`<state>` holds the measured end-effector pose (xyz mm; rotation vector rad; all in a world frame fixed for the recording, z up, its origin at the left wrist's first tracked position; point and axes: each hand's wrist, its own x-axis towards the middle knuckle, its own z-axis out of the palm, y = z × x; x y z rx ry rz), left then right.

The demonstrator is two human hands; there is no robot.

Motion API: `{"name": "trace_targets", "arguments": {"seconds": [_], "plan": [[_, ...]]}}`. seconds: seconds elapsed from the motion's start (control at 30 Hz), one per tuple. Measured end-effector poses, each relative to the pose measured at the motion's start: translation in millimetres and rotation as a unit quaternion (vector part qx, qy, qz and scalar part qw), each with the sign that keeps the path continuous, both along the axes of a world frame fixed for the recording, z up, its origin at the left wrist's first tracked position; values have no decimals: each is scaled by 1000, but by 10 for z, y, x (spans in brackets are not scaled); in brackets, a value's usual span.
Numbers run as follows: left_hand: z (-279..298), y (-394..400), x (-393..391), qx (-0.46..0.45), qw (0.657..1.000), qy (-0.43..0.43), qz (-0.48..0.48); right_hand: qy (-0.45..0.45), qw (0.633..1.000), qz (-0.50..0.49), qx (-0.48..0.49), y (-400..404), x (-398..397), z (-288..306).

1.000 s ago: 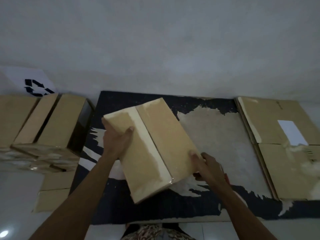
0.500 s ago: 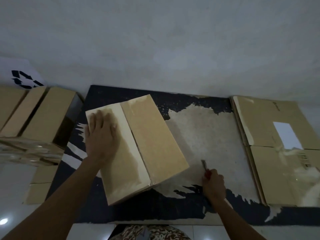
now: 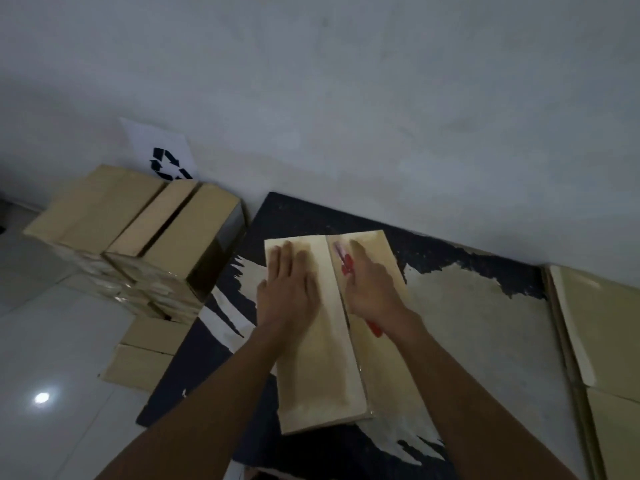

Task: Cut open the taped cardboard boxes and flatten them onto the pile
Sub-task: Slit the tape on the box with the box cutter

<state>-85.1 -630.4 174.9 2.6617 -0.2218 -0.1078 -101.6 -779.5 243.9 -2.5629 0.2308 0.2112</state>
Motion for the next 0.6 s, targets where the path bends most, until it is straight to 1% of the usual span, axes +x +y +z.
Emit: {"name": "trace_targets", "arguments": {"seconds": [0.1,0.2,0.33,0.6], "plan": [[-3,-4,-1,1,1000,0,1,34,999,-14,-37,229,111,-97],[12,-2,14,-8,1000,5,2,38,997,-26,-65,267,168,-115],[19,-7,48,-14,1000,12,8,39,995,-22,-90,291,258,-103],[3,-4,85,-10,1000,24,11,84,987,0,-137,411,384,30]]}}
